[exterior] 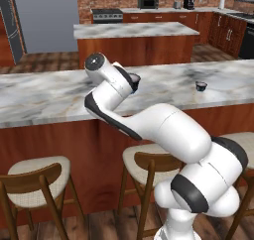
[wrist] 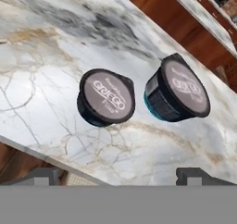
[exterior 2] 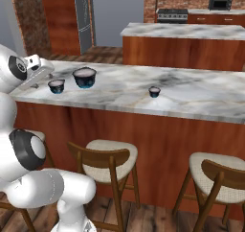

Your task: Stack the yogurt containers by placing the smaller containers on top of the larger containers.

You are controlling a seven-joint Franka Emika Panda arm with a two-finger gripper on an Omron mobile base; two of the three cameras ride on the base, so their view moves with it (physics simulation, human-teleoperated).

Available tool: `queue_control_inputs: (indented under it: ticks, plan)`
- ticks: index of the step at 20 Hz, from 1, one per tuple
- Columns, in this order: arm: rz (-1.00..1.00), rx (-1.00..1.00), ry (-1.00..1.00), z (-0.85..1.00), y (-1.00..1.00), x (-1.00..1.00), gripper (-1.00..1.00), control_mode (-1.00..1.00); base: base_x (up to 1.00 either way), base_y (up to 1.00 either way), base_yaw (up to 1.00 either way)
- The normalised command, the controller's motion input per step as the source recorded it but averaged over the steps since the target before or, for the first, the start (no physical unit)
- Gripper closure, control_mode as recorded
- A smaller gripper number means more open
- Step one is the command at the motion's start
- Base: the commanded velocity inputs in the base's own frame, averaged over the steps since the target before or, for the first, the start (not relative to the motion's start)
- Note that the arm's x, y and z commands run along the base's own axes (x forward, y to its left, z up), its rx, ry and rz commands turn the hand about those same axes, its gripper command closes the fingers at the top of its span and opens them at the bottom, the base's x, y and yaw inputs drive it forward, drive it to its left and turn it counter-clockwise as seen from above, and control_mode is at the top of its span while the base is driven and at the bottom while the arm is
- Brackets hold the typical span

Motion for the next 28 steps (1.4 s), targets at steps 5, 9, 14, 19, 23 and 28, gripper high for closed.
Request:
queue_control_inputs:
  ticks: [5, 9, 14, 19, 23, 28]
  plan:
    - [0.04, 0.00, 0.00, -0.07, 0.08, 0.01, -1.00, -1.00, 0.00, 0.00, 0.00]
    - [0.02, 0.00, 0.00, -0.02, 0.01, 0.06, -1.00, -1.00, 0.00, 0.00, 0.00]
    - [0.00, 0.00, 0.00, -0.01, 0.00, 0.18, -1.00, -1.00, 0.00, 0.00, 0.00]
    - [0.00, -0.03, 0.00, -0.02, 0.00, 0.19, -1.00, -1.00, 0.00, 0.00, 0.00]
    - [0.00, -0.05, 0.00, -0.05, 0.00, 0.06, -1.00, -1.00, 0.00, 0.00, 0.00]
    - [0.00, -0.02, 0.03, -0.10, 0.00, 0.00, -1.00, -1.00, 0.00, 0.00, 0.00]
